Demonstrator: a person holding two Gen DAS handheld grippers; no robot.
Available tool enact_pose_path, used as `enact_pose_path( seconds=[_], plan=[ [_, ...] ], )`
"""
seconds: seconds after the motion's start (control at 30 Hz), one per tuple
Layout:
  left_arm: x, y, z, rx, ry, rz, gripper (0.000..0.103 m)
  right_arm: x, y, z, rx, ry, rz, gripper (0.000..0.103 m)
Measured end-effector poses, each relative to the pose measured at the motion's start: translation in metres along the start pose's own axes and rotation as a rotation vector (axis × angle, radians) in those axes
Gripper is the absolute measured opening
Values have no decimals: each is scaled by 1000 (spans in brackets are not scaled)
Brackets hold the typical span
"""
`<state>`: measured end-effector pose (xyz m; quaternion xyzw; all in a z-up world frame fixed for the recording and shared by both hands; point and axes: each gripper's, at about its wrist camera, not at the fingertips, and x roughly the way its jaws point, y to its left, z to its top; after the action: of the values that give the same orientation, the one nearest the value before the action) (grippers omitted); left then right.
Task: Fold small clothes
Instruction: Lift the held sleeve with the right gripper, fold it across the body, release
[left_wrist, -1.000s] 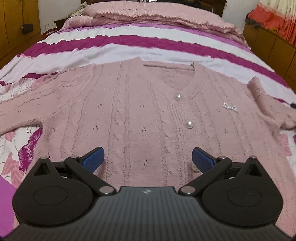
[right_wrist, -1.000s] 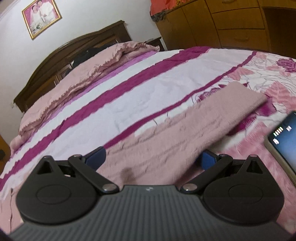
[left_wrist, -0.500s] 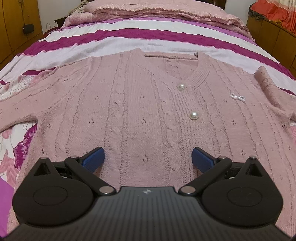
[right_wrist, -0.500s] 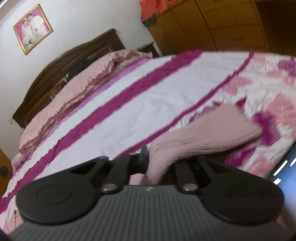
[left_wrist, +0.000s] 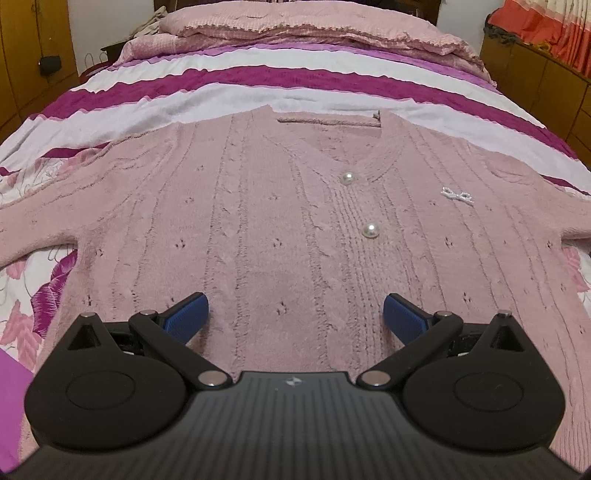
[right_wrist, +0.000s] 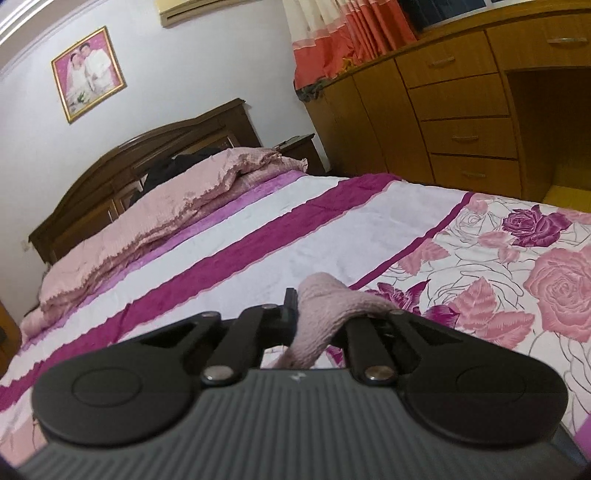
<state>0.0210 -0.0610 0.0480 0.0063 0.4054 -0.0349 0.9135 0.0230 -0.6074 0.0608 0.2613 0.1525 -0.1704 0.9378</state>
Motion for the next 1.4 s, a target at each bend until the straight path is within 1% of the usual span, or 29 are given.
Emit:
enact_pose_path(
  seconds=[0.1,0.23,0.43,0.6,0.77,0.83,0.93,1.03,1.1,1.23,1.33,1.4],
  plan=[
    [-4,5,1,-7,-6,1,103,-7,16,0,-21,8,14,9],
    [-9,13,4,-5,-16,16,103,-14,52,3,-46,15,65,9],
    [-22,34,11,-4,-39,41,103,-19,120,-6,-127,23,157,9],
    [-34,58,13,-27,-62,73,103,-18,175,-18,-170,34,209,9],
    [-49,83,11,-59,-86,106,103,-22,234,-35,-219,42,293,9],
    [-55,92,9,-68,-99,120,103,-24,262,-48,-260,51,334,9],
    [-61,105,6,-78,-111,143,103,-24,299,-74,-323,82,372,9],
    [-68,116,1,-97,-127,153,103,-20,331,-112,-390,127,422,9],
    [-72,122,-2,-97,-135,156,103,-15,346,-138,-424,171,464,9],
    [-73,133,-8,-91,-132,189,103,-5,373,-195,-515,264,502,11],
    [-69,143,-10,-119,-117,181,103,0,382,-230,-557,347,505,13],
    [-65,148,-12,-140,-107,176,103,2,382,-244,-562,386,482,18]
  ],
)
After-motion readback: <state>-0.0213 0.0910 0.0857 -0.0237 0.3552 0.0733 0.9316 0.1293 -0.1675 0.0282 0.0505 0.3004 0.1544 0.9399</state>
